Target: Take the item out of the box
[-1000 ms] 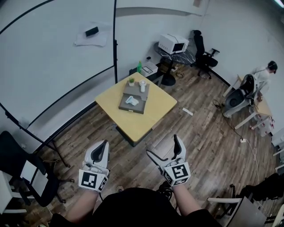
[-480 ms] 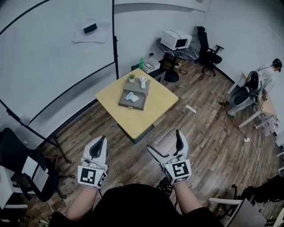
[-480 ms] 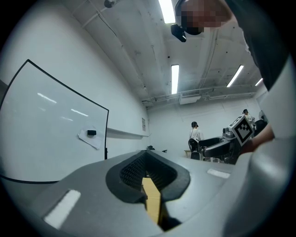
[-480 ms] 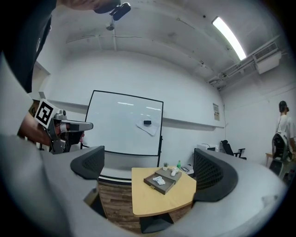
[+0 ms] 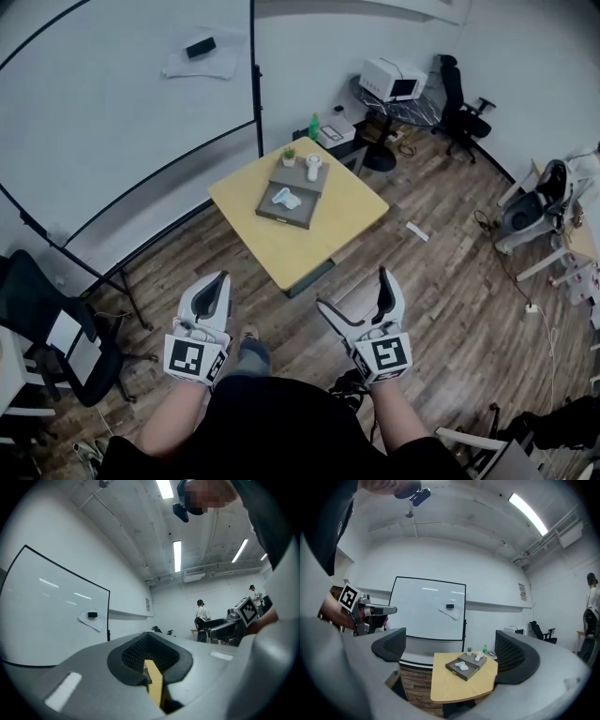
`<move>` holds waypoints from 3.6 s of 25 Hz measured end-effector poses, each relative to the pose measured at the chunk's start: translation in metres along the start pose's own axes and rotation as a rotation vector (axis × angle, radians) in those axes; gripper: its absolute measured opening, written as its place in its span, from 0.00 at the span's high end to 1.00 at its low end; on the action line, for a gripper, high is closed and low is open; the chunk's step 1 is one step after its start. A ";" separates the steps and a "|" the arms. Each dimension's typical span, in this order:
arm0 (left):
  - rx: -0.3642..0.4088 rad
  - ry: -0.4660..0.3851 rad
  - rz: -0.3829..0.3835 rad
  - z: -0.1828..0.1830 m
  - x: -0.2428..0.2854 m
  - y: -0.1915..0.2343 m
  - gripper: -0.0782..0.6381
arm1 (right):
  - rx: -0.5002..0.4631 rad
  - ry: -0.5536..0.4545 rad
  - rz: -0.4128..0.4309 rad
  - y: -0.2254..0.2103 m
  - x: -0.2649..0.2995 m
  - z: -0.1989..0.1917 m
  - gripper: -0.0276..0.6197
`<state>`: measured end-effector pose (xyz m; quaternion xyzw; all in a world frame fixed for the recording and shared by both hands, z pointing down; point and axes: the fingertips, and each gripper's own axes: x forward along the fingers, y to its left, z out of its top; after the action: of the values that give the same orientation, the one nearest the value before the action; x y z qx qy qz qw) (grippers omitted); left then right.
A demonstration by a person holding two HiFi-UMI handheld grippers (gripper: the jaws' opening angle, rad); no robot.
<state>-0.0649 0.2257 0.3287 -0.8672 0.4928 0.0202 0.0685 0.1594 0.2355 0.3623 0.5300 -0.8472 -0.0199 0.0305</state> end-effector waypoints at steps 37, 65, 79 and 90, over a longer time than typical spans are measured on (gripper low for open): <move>-0.131 0.036 -0.186 -0.118 0.365 0.255 0.89 | -0.101 0.234 -0.078 -0.120 0.401 -0.027 0.04; -0.150 0.178 -0.059 -0.183 0.387 0.238 0.89 | -0.186 0.801 0.427 -0.121 0.506 -0.191 0.10; -0.159 0.225 -0.066 -0.220 0.379 0.244 0.89 | -0.238 1.192 0.561 -0.105 0.514 -0.336 0.15; -0.179 0.252 -0.101 -0.233 0.383 0.226 0.89 | -0.131 1.490 0.593 -0.100 0.491 -0.409 0.25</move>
<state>-0.0699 -0.2468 0.4976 -0.8891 0.4497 -0.0485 -0.0704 0.0648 -0.2503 0.7781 0.1540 -0.7066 0.2983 0.6228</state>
